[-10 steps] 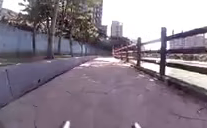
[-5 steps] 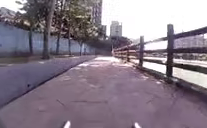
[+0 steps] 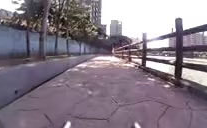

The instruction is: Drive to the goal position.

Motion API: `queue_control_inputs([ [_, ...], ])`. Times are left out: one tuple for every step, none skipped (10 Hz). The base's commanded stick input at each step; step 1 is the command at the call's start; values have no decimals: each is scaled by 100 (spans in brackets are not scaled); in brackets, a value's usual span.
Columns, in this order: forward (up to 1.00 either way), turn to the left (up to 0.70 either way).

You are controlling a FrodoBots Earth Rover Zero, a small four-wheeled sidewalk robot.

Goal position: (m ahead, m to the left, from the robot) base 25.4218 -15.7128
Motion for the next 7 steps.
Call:
queue_control_inputs([
  [70, 0],
  [70, 0],
  [70, 0],
  [70, 0],
  [70, 0],
  [70, 0],
  [70, 0],
])
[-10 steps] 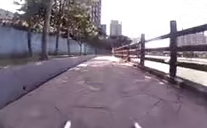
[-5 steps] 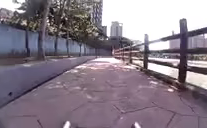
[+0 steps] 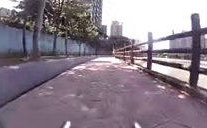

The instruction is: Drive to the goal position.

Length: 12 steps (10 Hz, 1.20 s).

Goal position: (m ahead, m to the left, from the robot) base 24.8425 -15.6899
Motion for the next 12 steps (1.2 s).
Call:
queue_control_inputs([
  [70, 0],
  [70, 0],
  [70, 0],
  [70, 0],
  [70, 0],
  [70, 0],
  [70, 0],
  [70, 0],
  [70, 0],
  [70, 0],
  [70, 0],
  [70, 0],
])
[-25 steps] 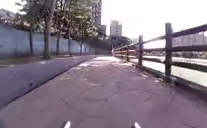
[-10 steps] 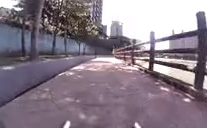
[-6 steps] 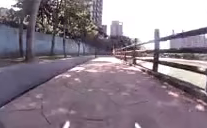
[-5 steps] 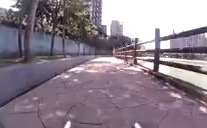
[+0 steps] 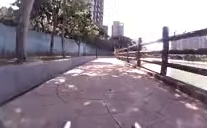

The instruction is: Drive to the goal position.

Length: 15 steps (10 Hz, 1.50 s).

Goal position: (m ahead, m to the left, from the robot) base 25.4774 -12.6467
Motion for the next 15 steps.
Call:
queue_control_inputs([
  [70, 0],
  [70, 0],
  [70, 0],
  [70, 0],
  [70, 0],
  [70, 0],
  [70, 0],
  [70, 0],
  [70, 0],
  [70, 0],
  [70, 0],
  [70, 0],
  [70, 0],
  [70, 0],
  [70, 0],
])
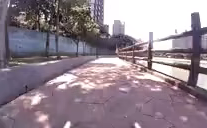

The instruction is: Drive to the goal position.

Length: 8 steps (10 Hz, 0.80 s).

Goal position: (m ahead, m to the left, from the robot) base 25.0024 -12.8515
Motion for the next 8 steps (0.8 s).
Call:
queue_control_inputs([
  [70, 0],
  [70, 0],
  [70, 0],
  [70, 0],
  [70, 0],
  [70, 0],
  [70, 0],
  [70, 0],
])
